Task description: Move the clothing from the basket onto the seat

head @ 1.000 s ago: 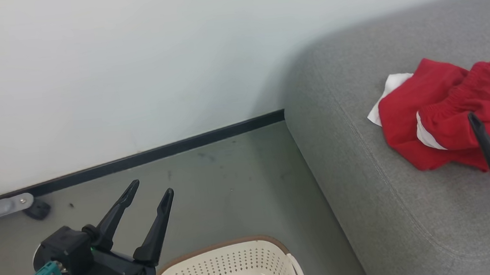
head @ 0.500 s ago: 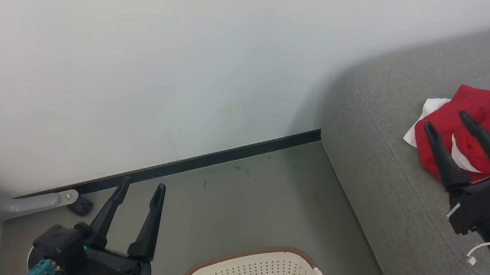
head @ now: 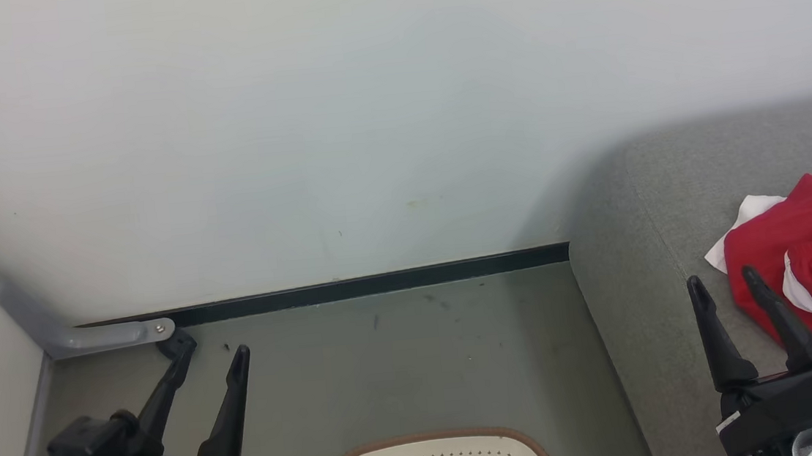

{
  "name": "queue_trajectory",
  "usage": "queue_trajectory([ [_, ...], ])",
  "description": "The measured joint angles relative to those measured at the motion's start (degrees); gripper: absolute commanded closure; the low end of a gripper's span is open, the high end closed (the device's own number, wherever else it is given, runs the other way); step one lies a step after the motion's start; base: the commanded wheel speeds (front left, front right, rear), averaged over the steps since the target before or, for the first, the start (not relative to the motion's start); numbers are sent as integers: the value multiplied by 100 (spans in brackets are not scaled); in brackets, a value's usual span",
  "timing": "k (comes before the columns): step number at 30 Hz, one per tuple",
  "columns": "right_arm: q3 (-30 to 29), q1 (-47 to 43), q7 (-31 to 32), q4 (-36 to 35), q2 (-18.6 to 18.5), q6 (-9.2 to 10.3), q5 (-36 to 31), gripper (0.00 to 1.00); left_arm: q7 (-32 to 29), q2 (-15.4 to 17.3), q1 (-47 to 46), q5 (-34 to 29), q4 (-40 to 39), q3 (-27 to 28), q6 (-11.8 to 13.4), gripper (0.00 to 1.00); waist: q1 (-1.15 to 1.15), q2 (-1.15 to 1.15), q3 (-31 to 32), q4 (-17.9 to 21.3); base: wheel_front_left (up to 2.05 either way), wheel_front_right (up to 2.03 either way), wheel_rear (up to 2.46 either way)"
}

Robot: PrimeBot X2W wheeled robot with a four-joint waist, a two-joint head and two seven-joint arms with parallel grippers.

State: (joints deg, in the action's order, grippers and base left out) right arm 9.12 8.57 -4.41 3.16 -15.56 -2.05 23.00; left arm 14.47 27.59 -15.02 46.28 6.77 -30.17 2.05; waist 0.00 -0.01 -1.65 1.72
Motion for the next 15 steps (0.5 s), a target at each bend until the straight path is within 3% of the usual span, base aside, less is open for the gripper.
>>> queue_trajectory([
  [7, 113, -226, -441, 113, 86, -48, -34, 0, 0, -58, 421, -4, 16, 219, 156, 0, 0, 1, 119, -183, 0, 0, 0],
  [15, 323, -498, -832, 466, 443, -48, -88, 0, 0, -73, 996, -154, -65, 634, 257, 0, 0, 1, 171, -270, 0, 0, 0],
])
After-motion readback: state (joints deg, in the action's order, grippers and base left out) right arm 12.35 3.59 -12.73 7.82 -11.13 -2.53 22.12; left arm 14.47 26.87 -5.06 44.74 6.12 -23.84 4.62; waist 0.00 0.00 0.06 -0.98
